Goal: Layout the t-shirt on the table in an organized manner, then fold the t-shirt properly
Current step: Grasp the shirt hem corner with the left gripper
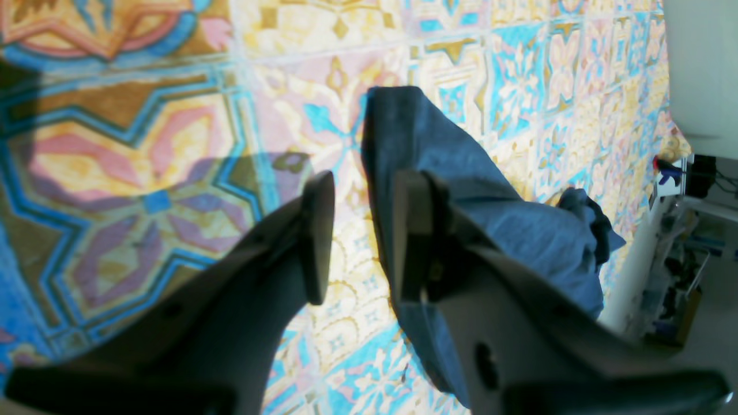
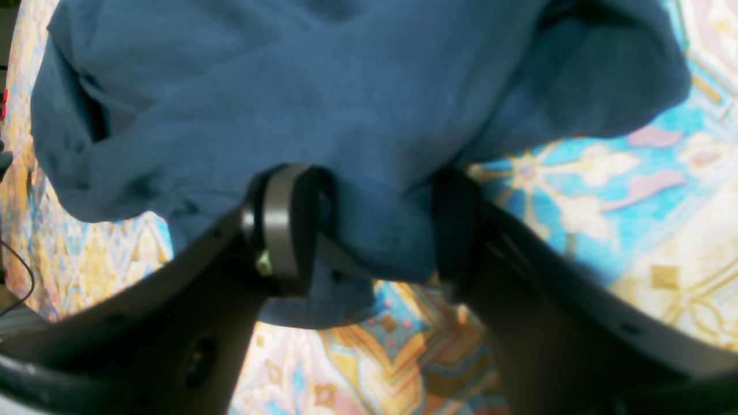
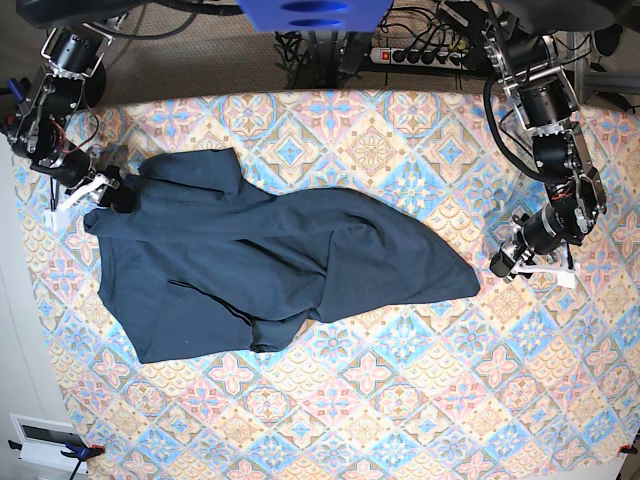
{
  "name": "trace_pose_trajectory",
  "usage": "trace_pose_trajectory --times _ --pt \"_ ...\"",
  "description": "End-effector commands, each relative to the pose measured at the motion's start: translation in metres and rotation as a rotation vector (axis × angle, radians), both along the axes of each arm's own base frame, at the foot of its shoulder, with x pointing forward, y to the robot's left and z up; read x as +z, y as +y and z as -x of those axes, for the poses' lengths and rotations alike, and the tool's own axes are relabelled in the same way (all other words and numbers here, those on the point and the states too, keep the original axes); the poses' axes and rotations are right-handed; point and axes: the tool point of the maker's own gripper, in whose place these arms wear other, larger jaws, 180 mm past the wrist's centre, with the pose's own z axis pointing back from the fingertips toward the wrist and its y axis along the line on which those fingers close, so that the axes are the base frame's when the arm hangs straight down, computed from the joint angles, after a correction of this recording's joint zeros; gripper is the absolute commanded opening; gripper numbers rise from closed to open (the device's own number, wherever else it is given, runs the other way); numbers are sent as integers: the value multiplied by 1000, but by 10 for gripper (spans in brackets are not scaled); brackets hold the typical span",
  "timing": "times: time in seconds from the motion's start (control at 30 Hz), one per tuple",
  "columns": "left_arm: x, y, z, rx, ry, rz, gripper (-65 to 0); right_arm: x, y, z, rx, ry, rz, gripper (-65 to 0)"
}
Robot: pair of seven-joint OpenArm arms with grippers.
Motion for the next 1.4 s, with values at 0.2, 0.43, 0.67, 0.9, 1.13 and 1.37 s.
trace_pose_trajectory --times 0.2,0.43,0.67,0.9,1.13,1.37 --pt "17 6 -9 -1 -49 -15 -468 22 -16 -18 -45 -108 19 -346" --pt "17 6 -9 -2 -50 -14 -468 -1 -18 -6 -78 -43 -24 -347" --pt "18 6 -10 -2 -53 -14 -468 -5 -5 -5 -28 -18 -29 -419" --pt "28 2 -21 -6 -85 -3 -468 5 3 -8 26 -77 -49 -634" --pt "30 -31 -38 -124 -87 -63 -460 31 -13 -9 19 -160 11 -640" --pt "1 -48 -55 -158 13 -35 -289 29 -13 -2 25 -143 19 -640"
